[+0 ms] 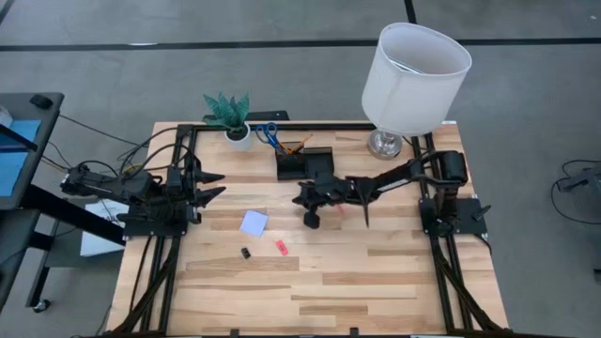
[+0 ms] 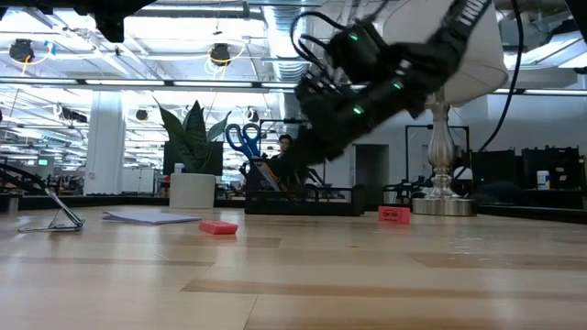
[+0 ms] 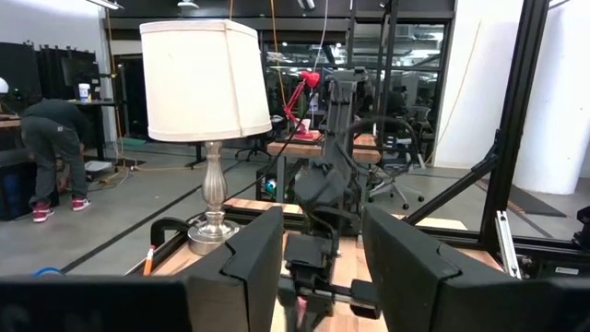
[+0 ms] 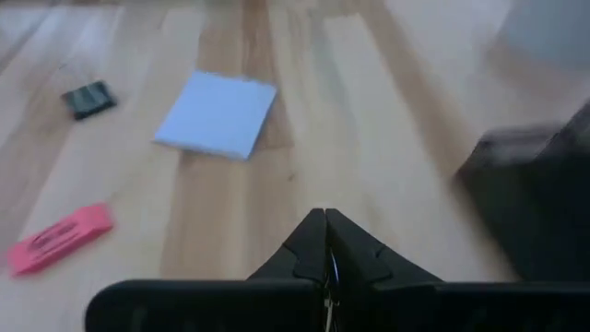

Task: Pick and place office supplies into organizer
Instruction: Put the top black binder clip into the desk organizer

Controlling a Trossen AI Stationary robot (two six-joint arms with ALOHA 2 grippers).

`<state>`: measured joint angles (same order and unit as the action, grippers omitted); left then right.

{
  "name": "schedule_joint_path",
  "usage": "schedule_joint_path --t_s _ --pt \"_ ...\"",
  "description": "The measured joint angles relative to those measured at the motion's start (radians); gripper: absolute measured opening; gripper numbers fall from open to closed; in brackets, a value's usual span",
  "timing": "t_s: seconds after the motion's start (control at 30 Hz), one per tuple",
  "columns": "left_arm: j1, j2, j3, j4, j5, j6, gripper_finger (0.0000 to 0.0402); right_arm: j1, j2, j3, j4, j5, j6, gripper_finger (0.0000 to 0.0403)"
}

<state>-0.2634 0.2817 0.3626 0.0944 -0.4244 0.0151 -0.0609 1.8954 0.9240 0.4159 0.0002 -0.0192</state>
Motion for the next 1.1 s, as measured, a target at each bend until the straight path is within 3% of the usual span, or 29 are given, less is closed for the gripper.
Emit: schedule_joint_path --t_s 0.13,0.4,0.53,1.1 --pt "0.0 0.0 0.0 0.0 0.0 0.0 0.0142 -0.042 -0.001 0.11 -0.137 -0.005 -0.106 0.0" --pt "0.0 0.0 0.0 0.0 0.0 0.0 0.0142 -0.128 -0.001 0.278 -0.416 -0.154 -0.344 0.0" --pt "0.0 0.0 0.0 0.0 0.0 0.0 0.0142 -0.167 -0.001 0.329 -0.519 -0.178 -0.421 0.0" --pt "0.0 0.0 0.0 0.0 0.0 0.0 0.0142 -0.225 0.008 0.351 -0.422 -0.211 -0.454 0.0"
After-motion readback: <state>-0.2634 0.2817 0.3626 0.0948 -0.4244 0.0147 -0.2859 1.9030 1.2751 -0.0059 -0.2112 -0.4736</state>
